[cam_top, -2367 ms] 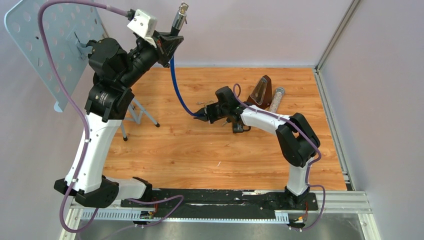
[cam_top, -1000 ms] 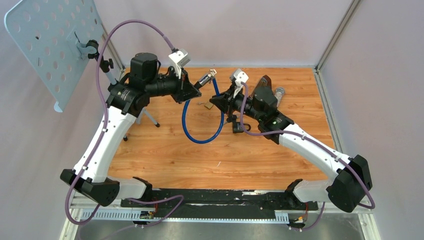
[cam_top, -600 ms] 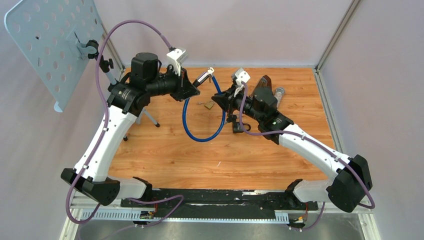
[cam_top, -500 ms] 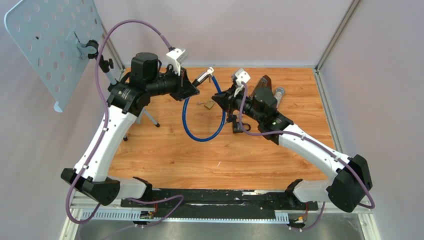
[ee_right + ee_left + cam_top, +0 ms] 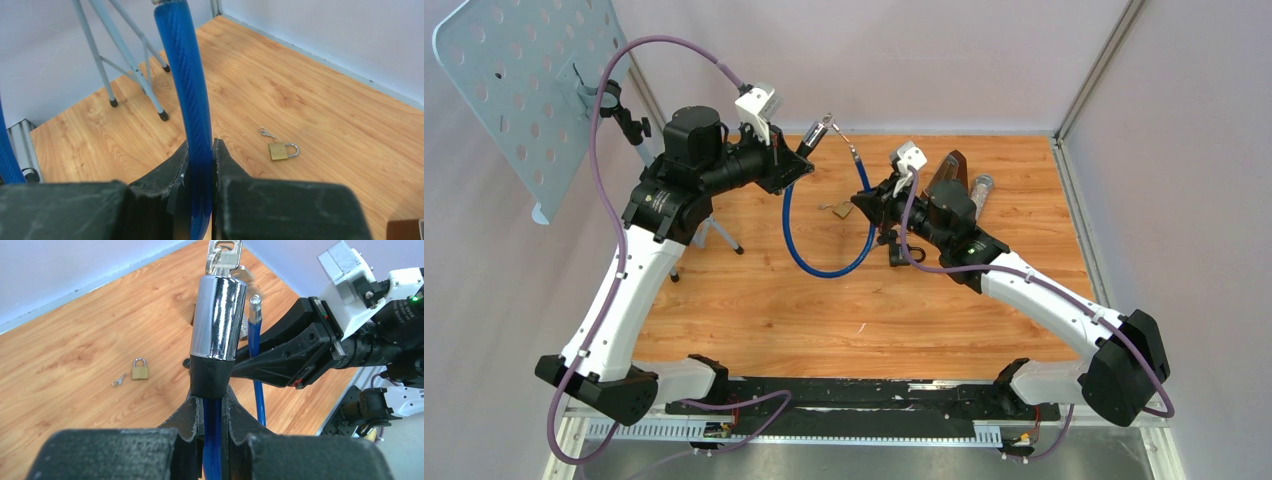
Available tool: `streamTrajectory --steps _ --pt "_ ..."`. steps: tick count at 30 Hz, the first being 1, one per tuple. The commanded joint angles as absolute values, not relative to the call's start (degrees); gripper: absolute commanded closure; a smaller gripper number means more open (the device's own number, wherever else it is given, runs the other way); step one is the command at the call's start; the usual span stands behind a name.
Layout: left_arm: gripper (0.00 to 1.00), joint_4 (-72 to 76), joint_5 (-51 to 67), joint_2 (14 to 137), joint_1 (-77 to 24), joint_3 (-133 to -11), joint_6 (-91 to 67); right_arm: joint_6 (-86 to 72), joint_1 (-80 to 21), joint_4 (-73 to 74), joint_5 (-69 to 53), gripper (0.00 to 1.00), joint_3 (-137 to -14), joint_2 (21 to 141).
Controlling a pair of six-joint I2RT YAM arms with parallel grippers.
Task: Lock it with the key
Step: Lock the lock.
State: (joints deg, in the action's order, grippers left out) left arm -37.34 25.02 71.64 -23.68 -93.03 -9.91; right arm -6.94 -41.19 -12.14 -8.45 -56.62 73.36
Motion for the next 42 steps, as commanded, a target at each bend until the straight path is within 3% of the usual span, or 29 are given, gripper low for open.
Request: streamTrajectory --steps 1,18,32,42 --pt "1.0 -32.5 26.1 71.4 -23.6 -94.5 -9.8 -4.0 -41.9 -15.6 -17.8 1.0 -58.1 72.0" --pt "1.0 -35.9 37.8 72.2 -23.6 -94.3 -3.1 -0.3 -44.3 -12.2 -17.3 1.0 -64.2 75.9" --pt "1.0 -37.1 29.4 72.2 -23.6 -94.2 -1.8 -0.3 -44.3 -15.0 -17.4 1.0 -62.3 74.9" --pt "1.0 -37.1 32.4 72.5 -23.6 -94.1 -2.3 -0.3 -44.5 -14.5 -18.0 1.0 -62.9 76.1"
